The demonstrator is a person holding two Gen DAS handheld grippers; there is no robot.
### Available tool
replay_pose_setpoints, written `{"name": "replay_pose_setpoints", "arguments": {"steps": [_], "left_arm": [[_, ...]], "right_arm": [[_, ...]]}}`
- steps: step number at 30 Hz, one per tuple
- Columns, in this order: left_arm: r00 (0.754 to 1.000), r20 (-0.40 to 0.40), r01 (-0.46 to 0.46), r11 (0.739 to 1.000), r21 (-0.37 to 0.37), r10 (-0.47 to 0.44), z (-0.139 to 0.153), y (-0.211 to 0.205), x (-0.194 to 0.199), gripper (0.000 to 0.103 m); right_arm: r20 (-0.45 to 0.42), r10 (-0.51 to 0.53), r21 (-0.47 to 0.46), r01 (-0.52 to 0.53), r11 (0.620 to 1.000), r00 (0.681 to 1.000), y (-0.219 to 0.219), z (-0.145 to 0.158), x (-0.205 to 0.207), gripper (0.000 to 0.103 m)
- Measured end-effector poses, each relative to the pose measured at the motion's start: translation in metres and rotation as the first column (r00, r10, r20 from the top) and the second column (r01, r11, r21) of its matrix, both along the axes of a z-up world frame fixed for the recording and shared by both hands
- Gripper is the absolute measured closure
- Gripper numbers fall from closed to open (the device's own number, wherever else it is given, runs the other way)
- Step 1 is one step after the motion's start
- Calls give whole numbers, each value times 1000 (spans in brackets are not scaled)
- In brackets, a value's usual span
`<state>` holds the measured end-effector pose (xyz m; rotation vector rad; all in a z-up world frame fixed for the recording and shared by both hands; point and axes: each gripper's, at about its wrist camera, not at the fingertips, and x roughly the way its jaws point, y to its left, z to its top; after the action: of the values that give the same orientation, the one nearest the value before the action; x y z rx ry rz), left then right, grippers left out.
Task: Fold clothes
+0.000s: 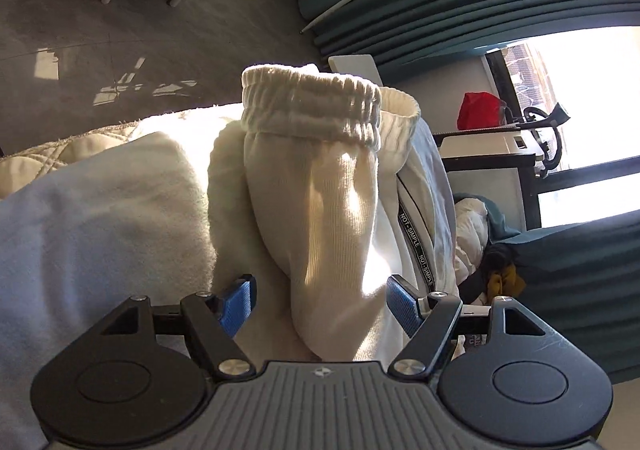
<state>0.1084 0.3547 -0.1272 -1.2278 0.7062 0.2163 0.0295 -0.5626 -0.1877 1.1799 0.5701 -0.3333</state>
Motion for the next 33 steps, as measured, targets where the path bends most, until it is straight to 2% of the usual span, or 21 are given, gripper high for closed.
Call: {"name": "replay_pose_setpoints", "arguments": {"steps": [3, 4, 5, 6, 7, 8, 9, 10, 11, 12, 15, 20, 24, 29, 33], "left_arm": [[1000, 6, -19, 999, -29, 19, -18, 2, 17, 34], [1000, 7, -28, 1000, -13, 28, -18, 2, 24, 37], [999, 8, -37, 999, 3, 37, -19, 1, 31, 46], [999, 9, -44, 999, 21, 44, -19, 1, 38, 50], [999, 2, -38, 997, 63, 38, -17, -1, 43, 59], [999, -6, -31, 994, 106, 32, -15, -3, 49, 67], [1000, -13, -23, 989, 147, 26, -13, -5, 55, 71], [1000, -22, -11, 983, 183, 15, -8, -9, 59, 78], [1000, -28, -6, 980, 201, 12, -5, -10, 59, 83], [999, -28, -10, 979, 203, 16, -1, -11, 58, 84], [1000, 4, -19, 982, 187, 18, 15, -7, 47, 88], [998, 56, 12, 982, 187, -22, 44, -5, 21, 89], [998, 61, 20, 984, 177, -31, 64, 3, -15, 90], [998, 7, 61, 987, 146, -63, 75, 26, -73, 90], [994, -18, 109, 988, 112, -108, 57, 37, -111, 89]], "right_arm": [[26, -14, -25, 15, 1000, 1000, 0, -11, 16, 40], [37, -25, -42, 26, 999, 999, 0, -13, 22, 40], [47, -35, -59, 38, 998, 998, -1, -14, 28, 40], [58, -45, -79, 49, 996, 997, -1, -15, 33, 40], [68, -52, -109, 59, 992, 996, 0, -13, 36, 40], [79, -58, -138, 69, 988, 995, 2, -10, 40, 48], [85, -62, -164, 75, 984, 994, 3, -8, 43, 62], [79, -59, -184, 73, 980, 995, 4, -6, 46, 68], [73, -57, -204, 71, 976, 996, 6, -4, 48, 81], [71, -55, -221, 69, 973, 996, 7, -1, 49, 86], [114, -59, -204, 82, 976, 992, 4, 12, 39, 90], [159, -27, -215, 62, 975, 987, 2, 48, 5, 92], [182, -24, -230, 66, 971, 983, 5, 73, -32, 92], [192, -63, -177, 97, 979, 979, -1, 79, -100, 92], [183, -75, -142, 101, 985, 980, -4, 64, -154, 92]]}}
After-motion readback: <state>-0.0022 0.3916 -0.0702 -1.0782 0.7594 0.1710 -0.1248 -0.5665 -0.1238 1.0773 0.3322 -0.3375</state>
